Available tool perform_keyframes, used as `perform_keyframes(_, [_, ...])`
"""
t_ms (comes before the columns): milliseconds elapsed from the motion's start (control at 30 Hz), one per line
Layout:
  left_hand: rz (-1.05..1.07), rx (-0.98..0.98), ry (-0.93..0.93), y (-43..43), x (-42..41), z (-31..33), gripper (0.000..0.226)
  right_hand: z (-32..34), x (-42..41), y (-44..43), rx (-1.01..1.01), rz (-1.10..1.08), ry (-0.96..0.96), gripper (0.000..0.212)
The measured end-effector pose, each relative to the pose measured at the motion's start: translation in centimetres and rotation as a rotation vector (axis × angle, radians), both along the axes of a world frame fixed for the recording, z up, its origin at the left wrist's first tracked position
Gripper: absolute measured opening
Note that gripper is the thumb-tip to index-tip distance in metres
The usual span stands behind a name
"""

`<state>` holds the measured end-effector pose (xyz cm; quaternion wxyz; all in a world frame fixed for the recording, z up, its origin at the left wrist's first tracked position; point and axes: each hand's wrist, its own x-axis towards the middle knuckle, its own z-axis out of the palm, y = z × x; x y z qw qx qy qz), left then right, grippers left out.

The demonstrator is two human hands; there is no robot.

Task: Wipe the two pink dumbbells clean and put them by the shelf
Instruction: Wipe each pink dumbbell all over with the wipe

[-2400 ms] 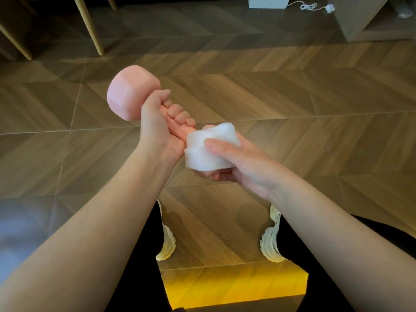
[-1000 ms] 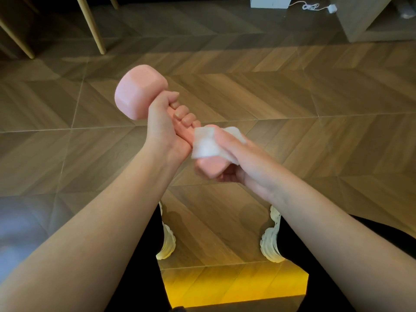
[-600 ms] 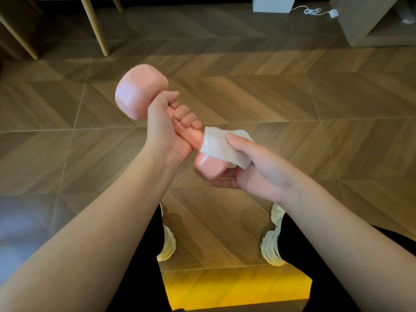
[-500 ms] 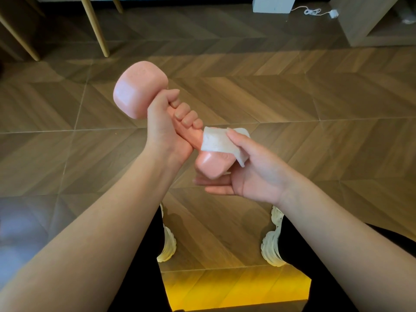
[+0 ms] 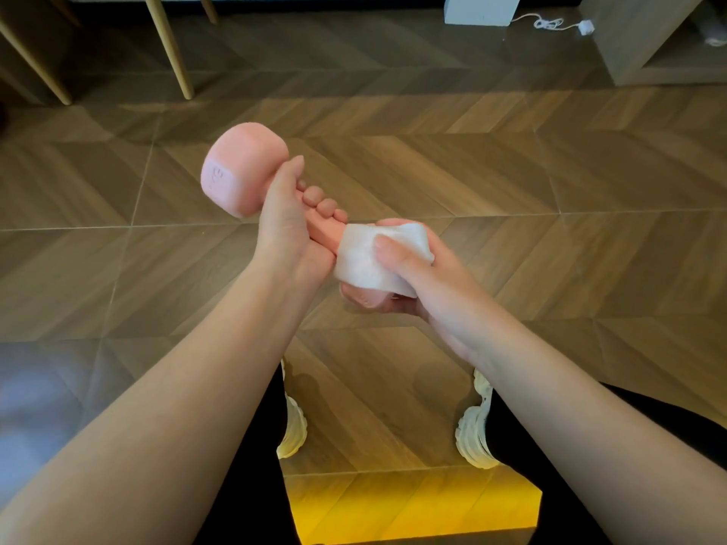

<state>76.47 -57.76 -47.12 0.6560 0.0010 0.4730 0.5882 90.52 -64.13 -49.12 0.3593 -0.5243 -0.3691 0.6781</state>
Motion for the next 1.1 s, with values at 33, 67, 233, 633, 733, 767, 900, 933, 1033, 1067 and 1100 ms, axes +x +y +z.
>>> perform_keyframes(33, [-0.002,-0.004,-0.004,0.0,0.0,0.0,0.035,0.1,0.3,0.2,-0.015,0.025,0.016,0.041])
perform_keyframes(67, [-0.001,-0.009,-0.010,0.1,-0.1,0.0,0.035,0.2,0.7,0.3,-0.027,0.066,0.045,0.040])
perform_keyframes(233, [0.013,-0.020,0.007,0.1,-0.3,-0.1,0.034,0.2,0.7,0.1,0.052,0.136,-0.004,0.056])
perform_keyframes(633, [-0.001,0.007,-0.017,0.0,-0.1,-0.3,0.037,0.6,1.4,0.3,0.050,0.181,-0.030,0.055])
perform_keyframes(733, [-0.011,0.001,0.000,-0.2,0.3,-0.4,0.038,0.3,0.1,0.0,0.048,0.065,-0.114,0.047])
perform_keyframes(767, [-0.012,0.005,-0.001,-0.1,0.4,-0.4,0.039,0.3,0.0,0.1,0.036,0.033,-0.110,0.037])
perform_keyframes(900, [-0.013,0.018,-0.028,0.1,0.4,-0.2,0.039,0.7,1.2,0.6,0.012,0.076,-0.005,0.035])
perform_keyframes(933, [-0.014,0.023,-0.029,0.1,0.2,-0.2,0.039,0.8,1.5,0.7,-0.018,0.094,0.044,0.038])
perform_keyframes(1033, [-0.056,0.045,-0.002,-0.1,0.1,-0.4,0.039,0.4,1.7,0.6,-0.214,0.148,0.189,0.047])
perform_keyframes(1067, [-0.082,0.058,0.024,-0.1,0.1,-0.4,0.039,0.3,1.5,0.5,-0.290,0.170,0.231,0.050])
perform_keyframes(1100, [-0.112,0.074,0.058,-0.2,0.1,-0.5,0.039,0.1,1.3,0.3,-0.348,0.184,0.263,0.049])
